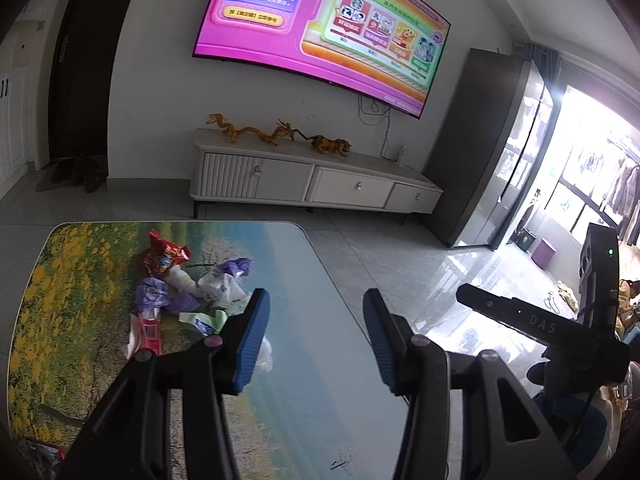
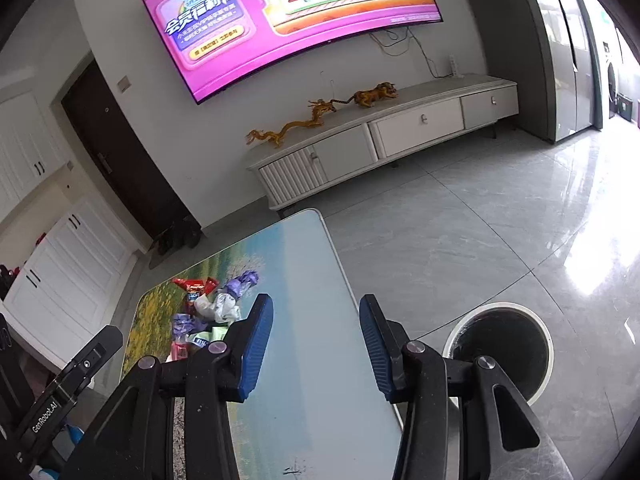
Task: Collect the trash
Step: 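Move both open tools back over the wrapper pile on the table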
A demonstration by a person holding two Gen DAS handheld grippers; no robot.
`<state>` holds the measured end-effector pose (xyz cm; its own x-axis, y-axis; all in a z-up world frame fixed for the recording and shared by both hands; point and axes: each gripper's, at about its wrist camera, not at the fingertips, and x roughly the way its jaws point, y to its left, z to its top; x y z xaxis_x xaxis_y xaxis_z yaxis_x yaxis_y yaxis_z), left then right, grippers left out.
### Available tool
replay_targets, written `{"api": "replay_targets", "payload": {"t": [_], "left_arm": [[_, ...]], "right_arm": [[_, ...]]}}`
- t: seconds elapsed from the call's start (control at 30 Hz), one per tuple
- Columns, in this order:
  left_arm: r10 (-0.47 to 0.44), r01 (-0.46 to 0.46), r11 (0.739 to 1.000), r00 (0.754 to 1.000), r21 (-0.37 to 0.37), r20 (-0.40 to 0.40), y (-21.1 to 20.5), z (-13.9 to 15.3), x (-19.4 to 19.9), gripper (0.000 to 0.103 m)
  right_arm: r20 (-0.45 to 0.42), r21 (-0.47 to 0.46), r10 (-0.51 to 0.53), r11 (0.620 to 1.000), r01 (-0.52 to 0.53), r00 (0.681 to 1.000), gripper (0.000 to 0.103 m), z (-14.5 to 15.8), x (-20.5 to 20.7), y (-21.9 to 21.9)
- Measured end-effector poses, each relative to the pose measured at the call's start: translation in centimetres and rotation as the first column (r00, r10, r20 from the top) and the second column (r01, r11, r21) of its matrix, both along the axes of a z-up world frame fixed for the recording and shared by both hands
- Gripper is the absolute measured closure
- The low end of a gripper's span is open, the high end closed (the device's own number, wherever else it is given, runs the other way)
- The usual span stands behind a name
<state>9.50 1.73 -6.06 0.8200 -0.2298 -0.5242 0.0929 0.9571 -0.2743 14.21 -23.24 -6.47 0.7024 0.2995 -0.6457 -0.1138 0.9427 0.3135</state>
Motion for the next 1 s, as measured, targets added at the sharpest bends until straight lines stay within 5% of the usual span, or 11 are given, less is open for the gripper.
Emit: {"api": "replay_targets", "payload": {"t": [0.43, 1.0], "left_arm": [[0.187, -0.186, 0.982, 0.978, 0.02, -0.092, 7.2, -4.1, 1.5, 0.052], [0.367, -0.355, 0.93, 0.879, 0.097, -0.303, 13.1, -11.7, 7.3, 0.048]], "right_arm": [[-0.095, -0.052, 0.216, 0.974, -0.222, 0.972, 0.056, -3.7, 2.6, 10.8], [-0.251, -0.04, 0.407, 0.902, -0.429, 0.878, 0.051, -11.4, 7.7, 14.8]]}}
